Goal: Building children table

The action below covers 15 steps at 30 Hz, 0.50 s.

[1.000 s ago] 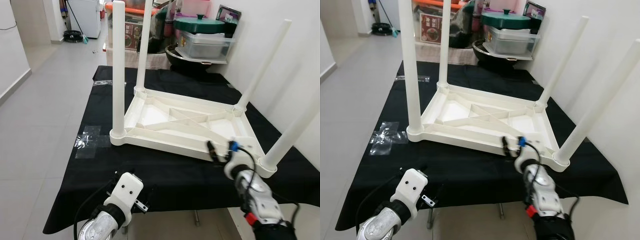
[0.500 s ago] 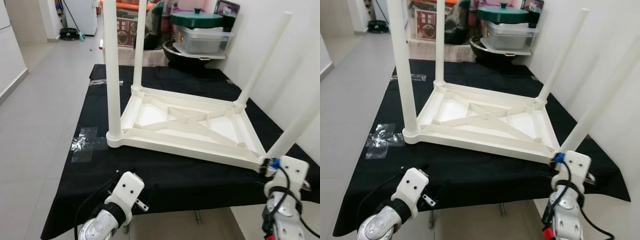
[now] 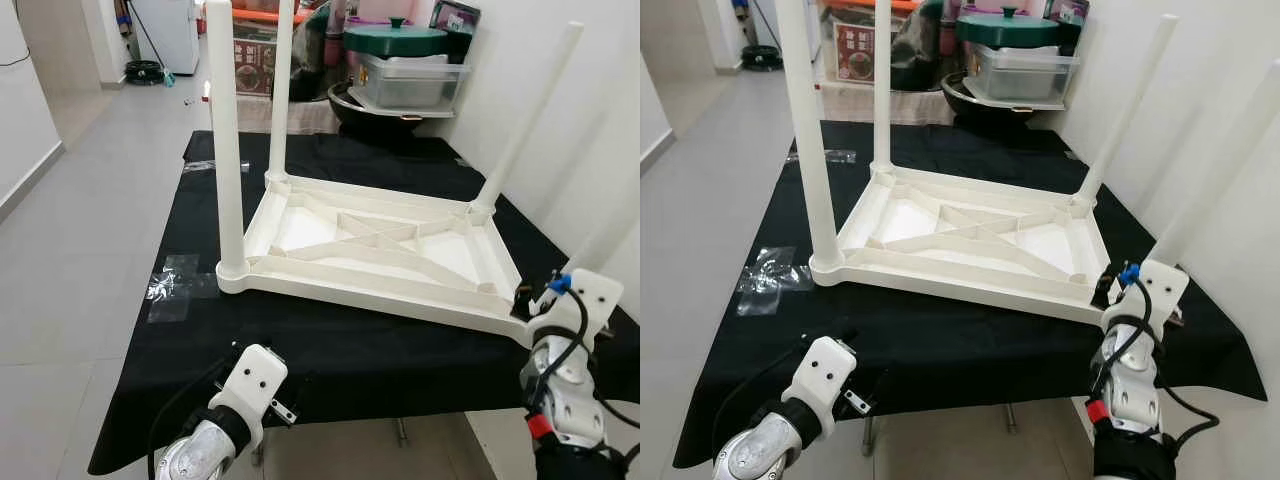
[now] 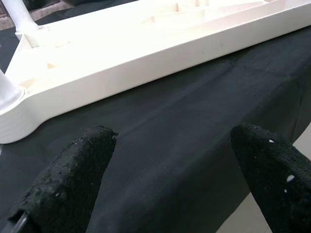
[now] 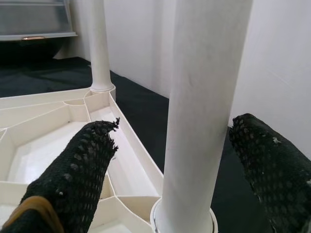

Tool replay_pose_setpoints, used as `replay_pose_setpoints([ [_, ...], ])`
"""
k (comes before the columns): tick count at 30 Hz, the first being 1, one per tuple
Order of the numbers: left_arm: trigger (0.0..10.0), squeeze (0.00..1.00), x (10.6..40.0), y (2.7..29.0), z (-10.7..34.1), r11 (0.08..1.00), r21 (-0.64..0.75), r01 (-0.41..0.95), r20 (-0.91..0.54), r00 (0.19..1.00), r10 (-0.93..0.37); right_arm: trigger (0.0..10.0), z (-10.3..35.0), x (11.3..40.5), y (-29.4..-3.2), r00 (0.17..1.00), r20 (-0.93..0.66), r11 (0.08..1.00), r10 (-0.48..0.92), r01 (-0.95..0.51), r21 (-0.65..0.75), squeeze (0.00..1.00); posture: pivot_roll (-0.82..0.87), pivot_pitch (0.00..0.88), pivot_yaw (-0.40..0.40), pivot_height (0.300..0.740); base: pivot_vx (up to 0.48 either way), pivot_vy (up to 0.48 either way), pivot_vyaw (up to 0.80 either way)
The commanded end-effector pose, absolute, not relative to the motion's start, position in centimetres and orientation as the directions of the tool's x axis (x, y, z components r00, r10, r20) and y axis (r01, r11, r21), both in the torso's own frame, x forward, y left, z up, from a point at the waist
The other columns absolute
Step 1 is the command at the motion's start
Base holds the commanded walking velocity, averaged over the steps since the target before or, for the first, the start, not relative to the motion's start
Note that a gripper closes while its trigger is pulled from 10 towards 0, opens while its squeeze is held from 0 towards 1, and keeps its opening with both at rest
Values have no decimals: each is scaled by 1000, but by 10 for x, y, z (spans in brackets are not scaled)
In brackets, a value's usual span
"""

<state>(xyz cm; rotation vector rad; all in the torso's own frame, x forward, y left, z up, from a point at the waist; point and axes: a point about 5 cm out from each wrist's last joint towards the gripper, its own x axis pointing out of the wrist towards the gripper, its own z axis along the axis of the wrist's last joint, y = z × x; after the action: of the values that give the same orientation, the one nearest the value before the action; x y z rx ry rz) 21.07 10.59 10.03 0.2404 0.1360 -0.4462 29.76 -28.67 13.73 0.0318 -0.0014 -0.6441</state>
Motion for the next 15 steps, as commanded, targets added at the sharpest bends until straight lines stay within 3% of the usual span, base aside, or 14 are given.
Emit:
replay_pose_setpoints([
  [1, 10000, 0, 210, 105, 100, 874, 186, 448, -188, 890, -416, 10000, 141, 300, -296, 770, -5, 770, -638, 638, 14, 0, 113, 0, -136, 740, 0, 0, 0],
  [6, 10000, 0, 210, 105, 100, 874, 186, 449, -187, 890, -417, 10000, 151, 316, -302, 777, 19, 777, -629, 628, 34, 0, 114, 0, -137, 740, 0, 0, 0],
  [8, 10000, 0, 210, 105, 100, 874, 187, 448, -188, 890, -416, 10000, 154, 319, -305, 760, 10, 759, -650, 650, -21, 0, 117, 0, -136, 740, 0, 0, 0],
  [15, 10000, 0, 208, 105, 101, 875, 185, 448, -189, 890, -415, 10000, 122, 310, -260, 890, -167, 903, -423, 429, -3, 0, 104, 0, -139, 740, 0, 0, 0],
])
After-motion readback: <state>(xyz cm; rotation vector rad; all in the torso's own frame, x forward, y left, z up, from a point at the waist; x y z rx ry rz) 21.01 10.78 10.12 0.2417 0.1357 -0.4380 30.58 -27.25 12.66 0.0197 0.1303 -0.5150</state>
